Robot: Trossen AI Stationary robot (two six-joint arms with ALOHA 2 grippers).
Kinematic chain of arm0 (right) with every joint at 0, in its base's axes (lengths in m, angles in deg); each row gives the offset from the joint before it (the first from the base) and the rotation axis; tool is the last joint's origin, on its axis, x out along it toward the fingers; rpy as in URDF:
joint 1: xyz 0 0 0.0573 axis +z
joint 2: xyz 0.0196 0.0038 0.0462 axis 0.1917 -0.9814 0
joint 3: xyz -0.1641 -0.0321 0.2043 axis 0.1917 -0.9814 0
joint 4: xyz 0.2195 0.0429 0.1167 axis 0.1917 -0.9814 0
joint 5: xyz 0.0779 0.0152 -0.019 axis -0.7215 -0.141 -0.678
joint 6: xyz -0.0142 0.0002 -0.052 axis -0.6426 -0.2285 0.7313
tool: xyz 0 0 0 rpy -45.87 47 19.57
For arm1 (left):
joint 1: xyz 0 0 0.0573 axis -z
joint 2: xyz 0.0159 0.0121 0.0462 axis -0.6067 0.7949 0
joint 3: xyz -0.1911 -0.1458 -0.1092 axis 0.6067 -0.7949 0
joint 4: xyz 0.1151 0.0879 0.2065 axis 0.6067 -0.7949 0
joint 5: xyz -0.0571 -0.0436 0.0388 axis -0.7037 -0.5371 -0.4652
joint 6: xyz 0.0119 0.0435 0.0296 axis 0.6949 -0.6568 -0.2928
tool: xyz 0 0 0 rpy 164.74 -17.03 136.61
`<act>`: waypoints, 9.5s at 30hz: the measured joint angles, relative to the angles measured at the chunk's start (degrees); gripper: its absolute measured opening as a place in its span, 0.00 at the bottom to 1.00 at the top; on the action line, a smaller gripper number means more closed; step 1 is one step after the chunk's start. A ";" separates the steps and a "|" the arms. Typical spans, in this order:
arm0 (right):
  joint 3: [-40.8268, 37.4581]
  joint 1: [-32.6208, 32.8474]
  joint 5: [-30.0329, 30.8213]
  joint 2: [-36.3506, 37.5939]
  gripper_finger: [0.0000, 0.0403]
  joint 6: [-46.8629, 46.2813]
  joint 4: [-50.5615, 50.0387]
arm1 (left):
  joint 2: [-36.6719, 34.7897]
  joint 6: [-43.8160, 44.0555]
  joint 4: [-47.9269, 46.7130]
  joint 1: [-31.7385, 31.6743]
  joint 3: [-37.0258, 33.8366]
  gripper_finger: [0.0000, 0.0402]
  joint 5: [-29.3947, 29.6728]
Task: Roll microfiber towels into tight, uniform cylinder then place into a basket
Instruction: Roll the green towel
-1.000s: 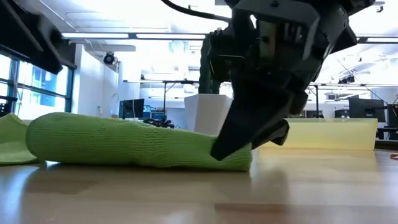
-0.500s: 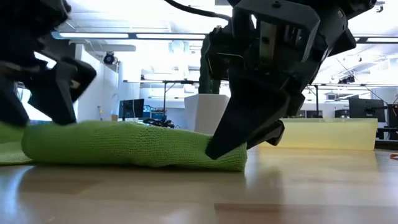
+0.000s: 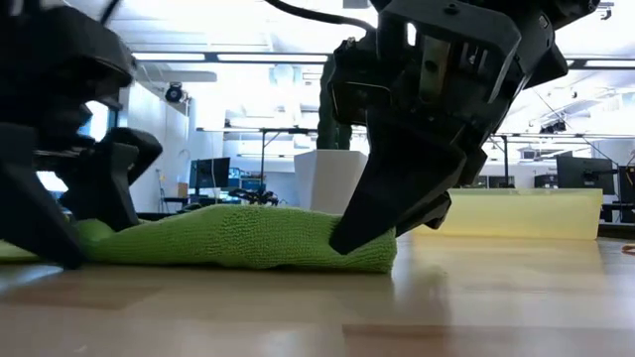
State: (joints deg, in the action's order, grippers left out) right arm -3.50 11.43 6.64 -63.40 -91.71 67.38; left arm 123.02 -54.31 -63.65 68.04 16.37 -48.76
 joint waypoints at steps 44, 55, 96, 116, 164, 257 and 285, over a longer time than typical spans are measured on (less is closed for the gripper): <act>0.00 -1.44 -11.41 1.92 0.07 23.85 -1.55 | 0.98 54.63 13.10 -13.05 -2.20 0.02 -40.03; -0.02 -2.73 -10.15 10.81 0.34 30.03 -13.04 | 0.98 57.44 12.16 -14.55 -2.11 0.01 -40.79; 0.00 10.31 23.06 1.57 0.33 42.19 -0.53 | 0.96 57.58 11.62 -15.60 -2.06 0.01 -39.10; 0.02 7.50 26.17 1.57 0.54 45.94 -4.14 | 0.96 58.12 11.71 -15.62 -2.06 0.01 -39.31; 0.22 1.37 16.64 -1.12 0.03 46.55 -4.41 | 1.22 53.81 10.49 -15.70 -0.31 0.02 -43.43; -0.09 -10.91 -31.22 2.69 0.23 8.58 -1.86 | 0.94 20.03 4.24 -0.52 0.33 0.03 -11.75; 0.07 9.58 17.67 3.12 0.26 47.08 -1.92 | 0.83 41.20 5.03 -12.63 -0.05 0.03 -33.73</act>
State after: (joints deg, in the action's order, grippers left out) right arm -3.44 21.01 24.31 -60.28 -44.63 65.46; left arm 123.85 -13.11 -58.62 55.42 16.33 -82.50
